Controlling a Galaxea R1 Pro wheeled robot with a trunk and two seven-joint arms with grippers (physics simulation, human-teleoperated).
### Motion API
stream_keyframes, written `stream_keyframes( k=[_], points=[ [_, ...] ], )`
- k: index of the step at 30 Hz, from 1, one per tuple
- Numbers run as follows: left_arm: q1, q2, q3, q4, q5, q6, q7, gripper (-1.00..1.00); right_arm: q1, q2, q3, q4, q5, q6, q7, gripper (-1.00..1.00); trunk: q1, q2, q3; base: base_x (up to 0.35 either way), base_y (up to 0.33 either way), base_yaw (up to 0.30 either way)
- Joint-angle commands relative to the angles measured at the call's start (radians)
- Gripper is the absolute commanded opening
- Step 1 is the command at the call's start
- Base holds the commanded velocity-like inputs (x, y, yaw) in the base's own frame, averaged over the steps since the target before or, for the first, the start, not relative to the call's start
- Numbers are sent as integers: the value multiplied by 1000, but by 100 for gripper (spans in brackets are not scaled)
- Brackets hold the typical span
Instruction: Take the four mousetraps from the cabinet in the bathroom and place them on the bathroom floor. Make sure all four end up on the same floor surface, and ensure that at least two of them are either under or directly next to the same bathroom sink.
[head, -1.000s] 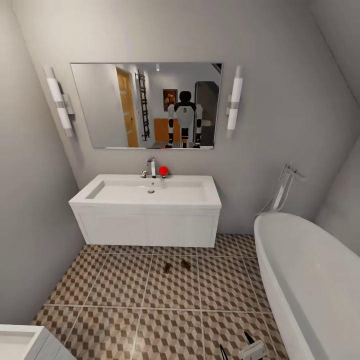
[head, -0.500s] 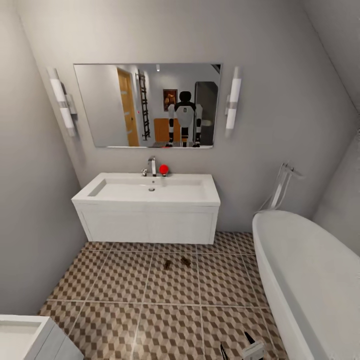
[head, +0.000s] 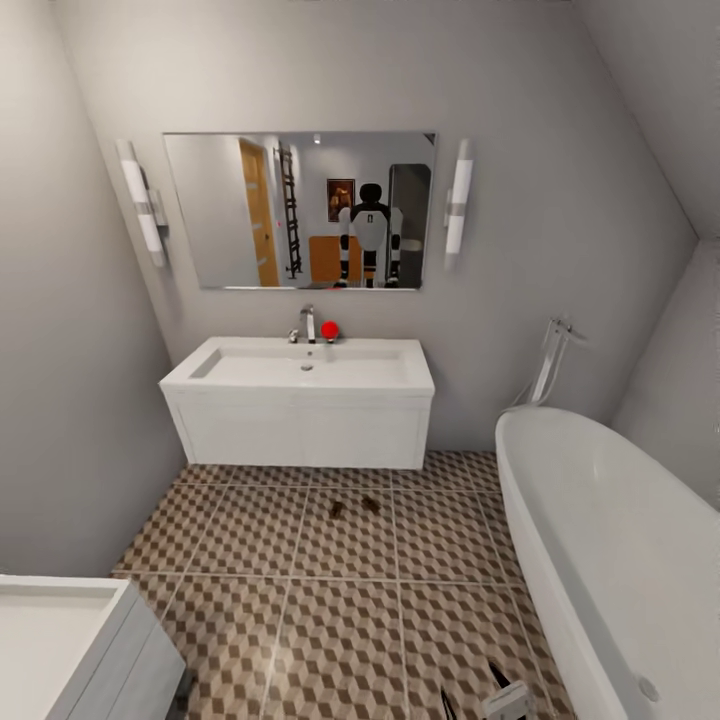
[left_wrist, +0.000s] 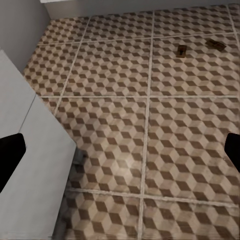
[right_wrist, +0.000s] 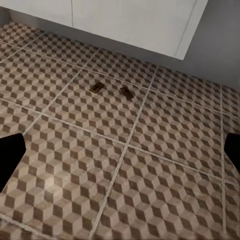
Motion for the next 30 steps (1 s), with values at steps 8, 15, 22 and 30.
stream_keyframes(
  k=[8, 15, 22, 30],
  points=[
    [-2, 0, -9, 3, 9, -4, -1, 100, -1, 0, 8, 1, 4, -2, -10, 100, 0, -2, -2, -325, 0, 0],
    [-2, 0, -9, 3, 9, -4, -1, 100, -1, 0, 8, 1, 4, -2, -10, 100, 0, -2, -2, -325, 0, 0],
    [-2, 1, -9, 3, 9, -4, -1, 100, -1, 0, 8, 1, 4, -2, -10, 100, 0, -2, -2, -281, 34, 0],
    [-2, 0, -9, 3, 9, -4, -1, 100, -1, 0, 8, 1, 4, -2, -11, 100, 0, -2, -2, -68, 14, 6]
  ],
)
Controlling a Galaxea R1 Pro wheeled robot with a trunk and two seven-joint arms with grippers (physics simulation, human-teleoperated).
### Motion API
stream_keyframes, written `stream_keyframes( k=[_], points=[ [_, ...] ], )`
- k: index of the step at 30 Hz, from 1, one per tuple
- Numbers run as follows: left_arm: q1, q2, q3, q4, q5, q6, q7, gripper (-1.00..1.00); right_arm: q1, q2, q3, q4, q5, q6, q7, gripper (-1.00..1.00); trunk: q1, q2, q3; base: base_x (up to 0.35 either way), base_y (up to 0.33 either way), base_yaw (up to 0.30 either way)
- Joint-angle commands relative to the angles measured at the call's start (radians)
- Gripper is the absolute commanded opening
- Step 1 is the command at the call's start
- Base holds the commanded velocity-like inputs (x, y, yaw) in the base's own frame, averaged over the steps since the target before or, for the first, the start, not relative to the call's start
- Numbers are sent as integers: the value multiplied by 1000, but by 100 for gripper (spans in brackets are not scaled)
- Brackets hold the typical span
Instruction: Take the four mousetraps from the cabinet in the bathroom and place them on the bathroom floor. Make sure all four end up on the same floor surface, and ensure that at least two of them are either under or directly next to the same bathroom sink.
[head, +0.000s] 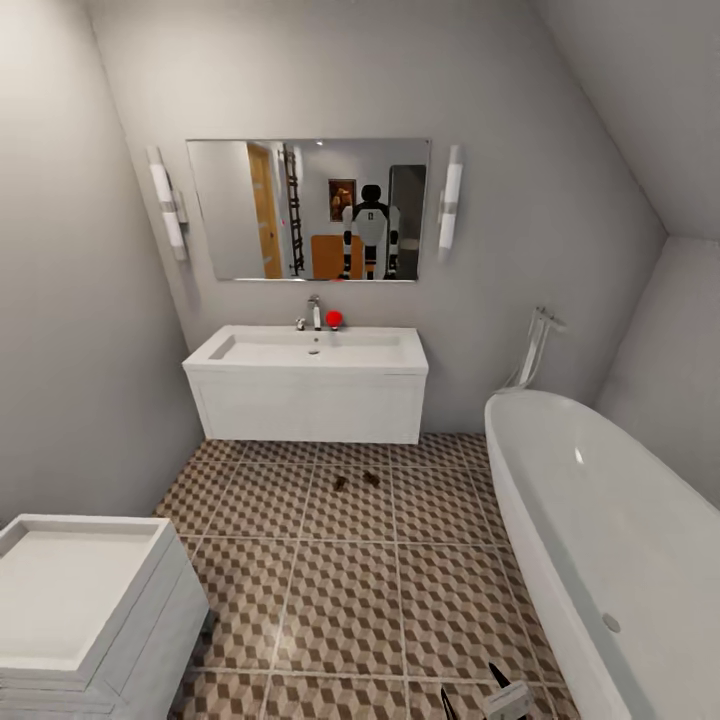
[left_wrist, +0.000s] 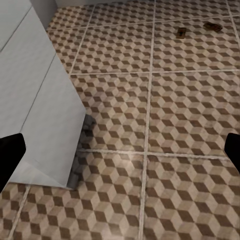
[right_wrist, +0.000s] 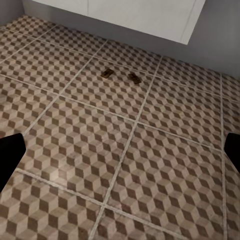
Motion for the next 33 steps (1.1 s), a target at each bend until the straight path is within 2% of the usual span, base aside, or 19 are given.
stream_keyframes(
  k=[1, 10, 33],
  points=[
    [-2, -1, -9, 3, 9, -5, -1, 100, -1, 0, 8, 1, 4, -2, -10, 100, 1, -2, -2, -16, 3, 50],
    [-2, -1, -9, 3, 9, -5, -1, 100, -1, 0, 8, 1, 4, -2, -10, 100, 1, -2, -2, -6, 1, 150],
    [-2, -1, -9, 4, 9, -3, -1, 100, -1, 0, 8, 1, 4, -2, -11, 100, 1, -2, -9, 0, 0, 230]
  ],
)
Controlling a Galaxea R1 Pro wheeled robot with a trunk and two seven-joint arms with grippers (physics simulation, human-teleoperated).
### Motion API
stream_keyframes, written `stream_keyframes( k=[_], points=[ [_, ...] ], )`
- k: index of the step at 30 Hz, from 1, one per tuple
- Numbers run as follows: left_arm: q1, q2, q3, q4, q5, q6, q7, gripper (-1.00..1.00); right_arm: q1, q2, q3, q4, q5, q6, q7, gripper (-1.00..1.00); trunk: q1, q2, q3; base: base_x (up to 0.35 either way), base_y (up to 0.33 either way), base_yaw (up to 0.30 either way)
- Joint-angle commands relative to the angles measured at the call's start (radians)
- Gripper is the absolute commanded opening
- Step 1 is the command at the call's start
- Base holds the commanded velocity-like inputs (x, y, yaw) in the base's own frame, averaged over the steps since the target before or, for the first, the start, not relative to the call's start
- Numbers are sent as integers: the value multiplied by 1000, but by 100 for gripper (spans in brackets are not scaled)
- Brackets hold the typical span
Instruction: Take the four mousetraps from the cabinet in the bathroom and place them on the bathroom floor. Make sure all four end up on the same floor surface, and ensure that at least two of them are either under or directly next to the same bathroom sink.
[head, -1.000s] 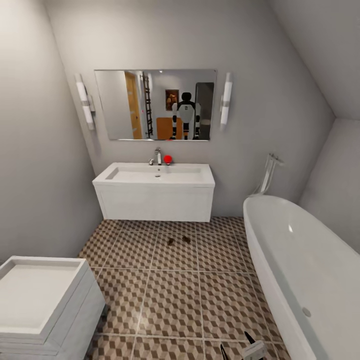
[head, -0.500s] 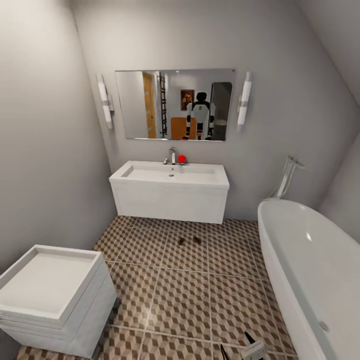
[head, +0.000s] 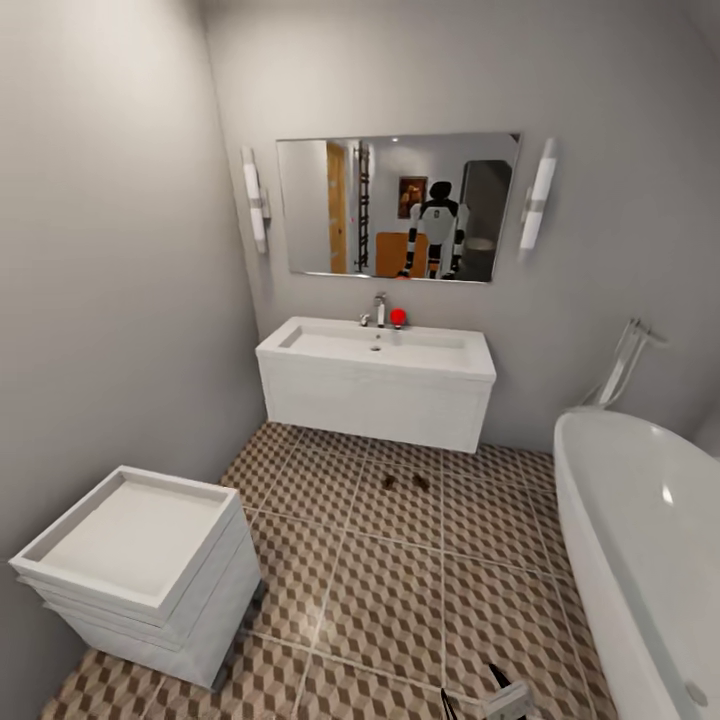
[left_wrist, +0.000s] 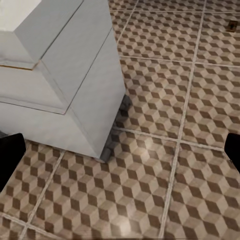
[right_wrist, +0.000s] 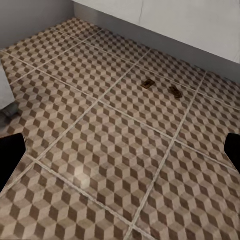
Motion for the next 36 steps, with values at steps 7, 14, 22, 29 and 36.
stream_keyframes(
  k=[7, 14, 22, 29, 36],
  points=[
    [-2, -1, -9, 4, 9, -5, -1, 100, -1, 0, 8, 0, 4, -2, -10, 100, 1, -2, -6, 0, 0, 235],
    [-2, -1, -9, 4, 9, -5, -1, 100, -1, 0, 8, 0, 4, -2, -10, 100, 1, -2, -10, 0, 0, 235],
    [-2, -1, -9, 4, 9, -5, -1, 100, -1, 0, 8, 0, 4, -2, -10, 100, 1, -2, -15, 0, 0, 235],
    [-2, -1, -9, 4, 9, -5, -1, 100, -1, 0, 8, 0, 4, -2, -10, 100, 1, -2, -19, 0, 0, 235],
    [-2, -1, -9, 4, 9, -5, -1, 100, -1, 0, 8, 0, 4, -2, -10, 100, 1, -2, -23, 0, 0, 235]
  ],
)
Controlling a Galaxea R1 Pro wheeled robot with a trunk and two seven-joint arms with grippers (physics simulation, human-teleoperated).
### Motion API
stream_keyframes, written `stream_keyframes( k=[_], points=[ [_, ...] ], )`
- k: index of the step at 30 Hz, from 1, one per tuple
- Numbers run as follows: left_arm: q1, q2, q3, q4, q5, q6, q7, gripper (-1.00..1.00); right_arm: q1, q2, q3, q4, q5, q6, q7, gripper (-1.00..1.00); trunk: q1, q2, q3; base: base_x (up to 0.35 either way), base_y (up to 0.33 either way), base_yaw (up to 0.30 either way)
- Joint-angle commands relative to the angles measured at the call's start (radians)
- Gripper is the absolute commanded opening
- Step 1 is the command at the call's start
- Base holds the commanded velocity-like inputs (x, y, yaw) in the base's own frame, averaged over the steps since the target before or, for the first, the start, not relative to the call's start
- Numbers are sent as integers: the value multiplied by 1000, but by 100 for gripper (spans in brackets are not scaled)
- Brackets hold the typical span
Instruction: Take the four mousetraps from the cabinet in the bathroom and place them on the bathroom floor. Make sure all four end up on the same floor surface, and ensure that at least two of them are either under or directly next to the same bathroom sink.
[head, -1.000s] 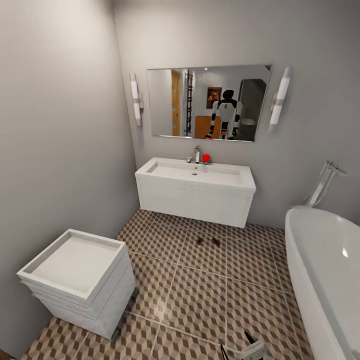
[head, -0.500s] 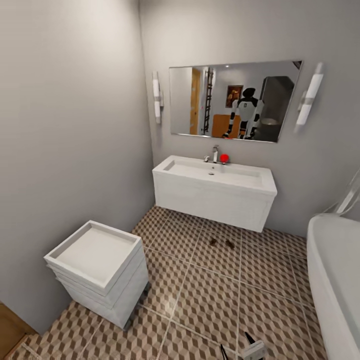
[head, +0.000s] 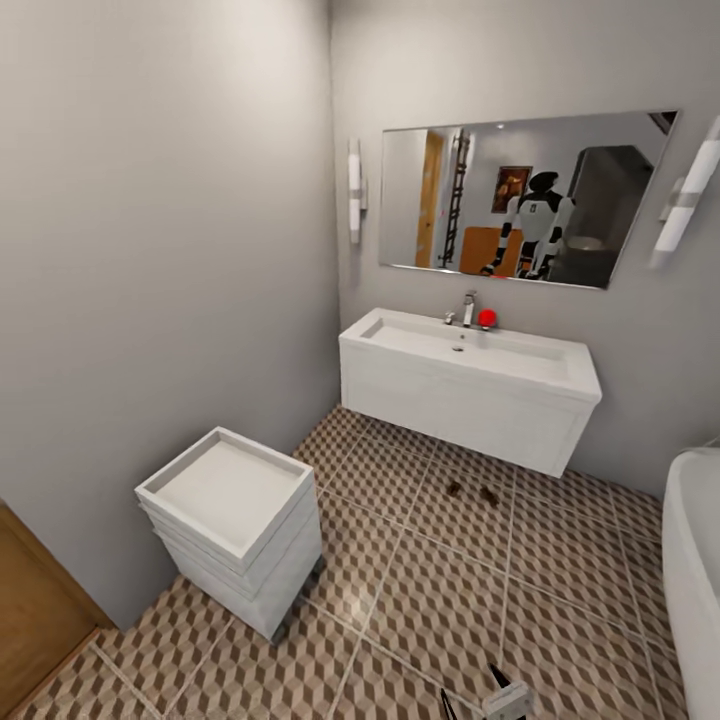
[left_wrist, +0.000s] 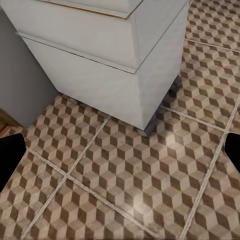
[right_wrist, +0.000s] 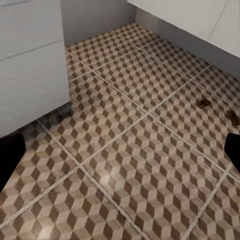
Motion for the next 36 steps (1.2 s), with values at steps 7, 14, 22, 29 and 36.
stream_keyframes(
  k=[7, 14, 22, 29, 36],
  points=[
    [-2, -1, -9, 4, 9, -5, -1, 100, -1, -2, 8, 0, 4, -2, -10, 100, 1, -2, -6, 0, 0, 213],
    [-2, -1, -9, 4, 9, -5, -1, 100, -1, -10, 8, 0, 5, -2, -10, 100, 1, -2, -7, 0, 0, 58],
    [-2, -1, -9, 4, 9, -5, -1, 100, -1, -13, 8, 0, 5, -2, -10, 100, 1, -2, -7, 0, 0, 8],
    [-2, -1, -9, 4, 9, -5, -1, 100, -1, -4, 9, 0, 5, -2, -10, 100, 1, -2, -7, 0, 0, 1],
    [-2, -1, -9, 4, 9, -5, -1, 100, -1, 8, 9, 0, 4, -2, -10, 100, 1, -2, -7, 0, 0, 17]
  ],
)
